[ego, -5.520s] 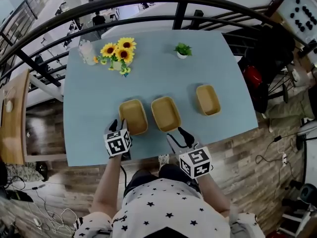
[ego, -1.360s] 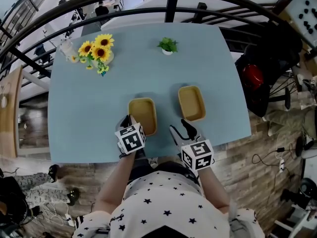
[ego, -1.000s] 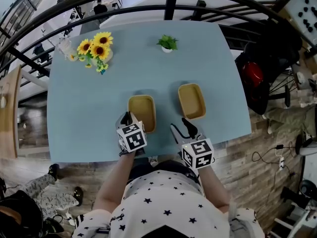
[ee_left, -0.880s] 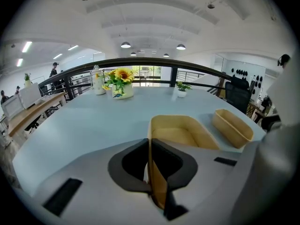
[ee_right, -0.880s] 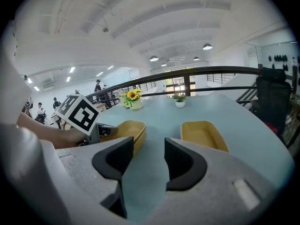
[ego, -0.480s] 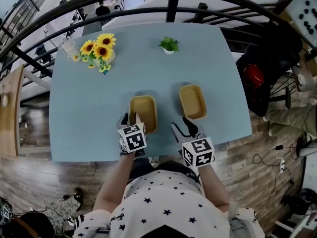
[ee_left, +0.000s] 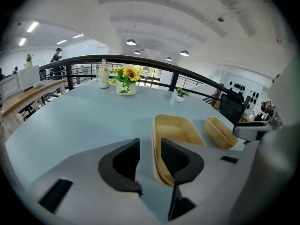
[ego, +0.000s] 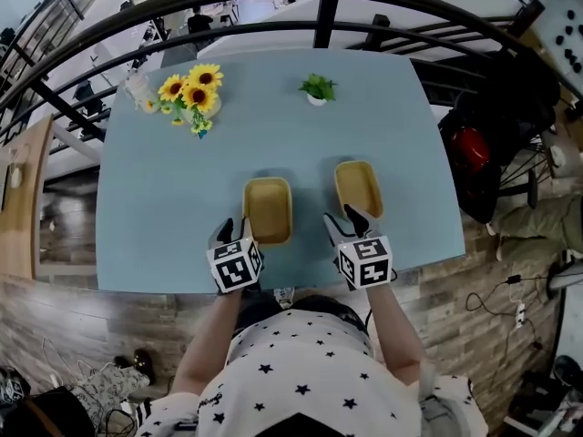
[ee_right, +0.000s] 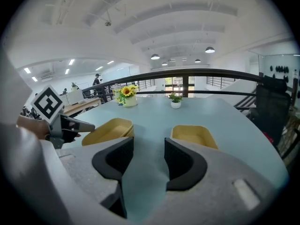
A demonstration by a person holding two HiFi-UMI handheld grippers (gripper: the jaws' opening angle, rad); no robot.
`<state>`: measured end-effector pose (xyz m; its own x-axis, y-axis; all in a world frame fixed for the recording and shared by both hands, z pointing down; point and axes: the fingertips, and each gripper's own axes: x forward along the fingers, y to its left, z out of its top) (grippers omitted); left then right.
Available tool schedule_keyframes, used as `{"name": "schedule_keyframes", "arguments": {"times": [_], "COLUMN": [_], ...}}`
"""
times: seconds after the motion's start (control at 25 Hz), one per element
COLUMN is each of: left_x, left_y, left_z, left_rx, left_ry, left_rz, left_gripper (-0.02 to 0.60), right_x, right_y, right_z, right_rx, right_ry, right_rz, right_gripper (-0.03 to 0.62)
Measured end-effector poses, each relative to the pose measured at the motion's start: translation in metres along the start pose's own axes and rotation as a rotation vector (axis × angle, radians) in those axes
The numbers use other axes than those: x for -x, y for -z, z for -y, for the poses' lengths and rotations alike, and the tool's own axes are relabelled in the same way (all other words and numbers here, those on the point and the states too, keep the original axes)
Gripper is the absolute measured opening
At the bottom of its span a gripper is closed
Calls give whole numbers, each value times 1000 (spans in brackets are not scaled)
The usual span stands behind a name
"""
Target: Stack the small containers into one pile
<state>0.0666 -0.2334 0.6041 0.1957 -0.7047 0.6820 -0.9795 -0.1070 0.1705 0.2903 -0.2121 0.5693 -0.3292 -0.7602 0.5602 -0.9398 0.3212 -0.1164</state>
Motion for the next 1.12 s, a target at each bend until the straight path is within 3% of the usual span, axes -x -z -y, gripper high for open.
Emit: {"name": "schedule_keyframes", "arguments": {"times": [0.32,0.72,0.84,0.96,1.12], "left_x": [39,62,63,62,59], "left_y": [-7,8,5,0,-5], "left_z": [-5,-21,-24,-25,-30], "left_rx": [101,121,119,105,101], "left_ry": [104,80,75,79,92], "left_rz": [86,78,83,89,89], "left_gripper": [124,118,112,109,104], "right_x": [-26,-44,-44,-42,-37], "right_y": [10,32,35,33,25], "right_z": [35,44,48,49,50], "right_rx": [69,163,180,176,178], "right_ry": [78,89,109,136,174], "right_rz": [-84,-213,-240,-246,-227], "right_gripper": [190,186,150,54,29]}}
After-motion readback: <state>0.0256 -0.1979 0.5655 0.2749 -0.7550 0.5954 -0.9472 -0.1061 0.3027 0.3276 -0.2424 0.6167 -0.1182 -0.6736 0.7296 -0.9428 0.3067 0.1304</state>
